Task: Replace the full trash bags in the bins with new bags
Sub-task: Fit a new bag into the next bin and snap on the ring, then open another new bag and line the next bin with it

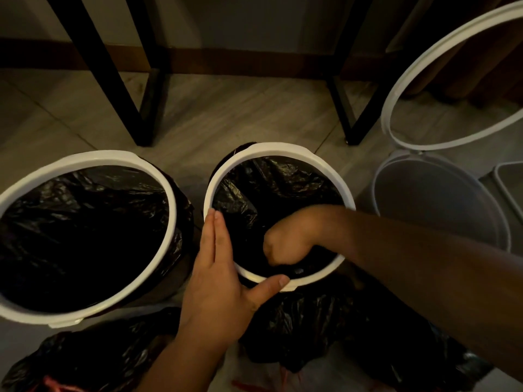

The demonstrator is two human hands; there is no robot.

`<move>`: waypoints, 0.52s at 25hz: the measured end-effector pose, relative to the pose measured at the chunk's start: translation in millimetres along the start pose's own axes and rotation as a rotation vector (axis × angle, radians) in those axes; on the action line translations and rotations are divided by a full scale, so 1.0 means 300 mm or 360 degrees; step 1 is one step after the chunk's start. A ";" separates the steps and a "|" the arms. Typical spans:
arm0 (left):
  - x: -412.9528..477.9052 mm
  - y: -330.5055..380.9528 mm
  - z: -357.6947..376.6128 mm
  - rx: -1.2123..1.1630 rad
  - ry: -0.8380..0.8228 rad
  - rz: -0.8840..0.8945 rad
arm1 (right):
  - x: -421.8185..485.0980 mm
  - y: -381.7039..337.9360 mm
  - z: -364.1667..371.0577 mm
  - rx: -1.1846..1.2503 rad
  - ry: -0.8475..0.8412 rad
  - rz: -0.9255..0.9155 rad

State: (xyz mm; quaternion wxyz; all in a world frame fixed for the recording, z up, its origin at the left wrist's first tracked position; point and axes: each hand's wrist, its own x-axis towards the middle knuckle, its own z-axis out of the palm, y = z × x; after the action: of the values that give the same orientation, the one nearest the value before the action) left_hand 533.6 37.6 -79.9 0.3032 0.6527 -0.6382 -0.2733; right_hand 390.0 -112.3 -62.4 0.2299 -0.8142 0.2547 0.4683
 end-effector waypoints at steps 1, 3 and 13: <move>-0.002 0.002 0.002 0.0008 -0.0005 0.0005 | 0.028 -0.016 0.042 -0.0011 -0.0051 -0.0023; -0.005 0.001 0.006 -0.0003 0.0005 0.0010 | 0.076 -0.019 0.076 0.0100 -0.0141 0.0043; 0.028 0.061 -0.002 0.0298 0.0300 0.0074 | -0.055 -0.009 0.065 0.0438 0.0397 0.0094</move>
State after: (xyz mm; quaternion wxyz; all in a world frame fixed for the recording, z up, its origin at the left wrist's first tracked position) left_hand 522.3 29.2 -65.6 0.3058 0.6859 -0.6446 -0.1427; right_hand 371.9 -94.9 -56.3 0.2918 -0.8190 0.3668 0.3309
